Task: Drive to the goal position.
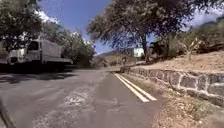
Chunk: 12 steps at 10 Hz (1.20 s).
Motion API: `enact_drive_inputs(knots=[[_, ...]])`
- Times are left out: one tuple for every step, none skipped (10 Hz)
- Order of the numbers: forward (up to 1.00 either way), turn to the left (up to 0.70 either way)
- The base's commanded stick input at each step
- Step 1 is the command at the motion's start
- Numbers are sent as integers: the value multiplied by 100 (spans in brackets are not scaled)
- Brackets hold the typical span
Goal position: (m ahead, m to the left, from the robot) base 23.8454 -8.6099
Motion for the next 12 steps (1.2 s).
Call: enact_drive_inputs(knots=[[70,0],[70,0],[70,0],[70,0],[70,0],[70,0],[70,0],[70,0],[70,0],[70,0],[70,0],[70,0]])
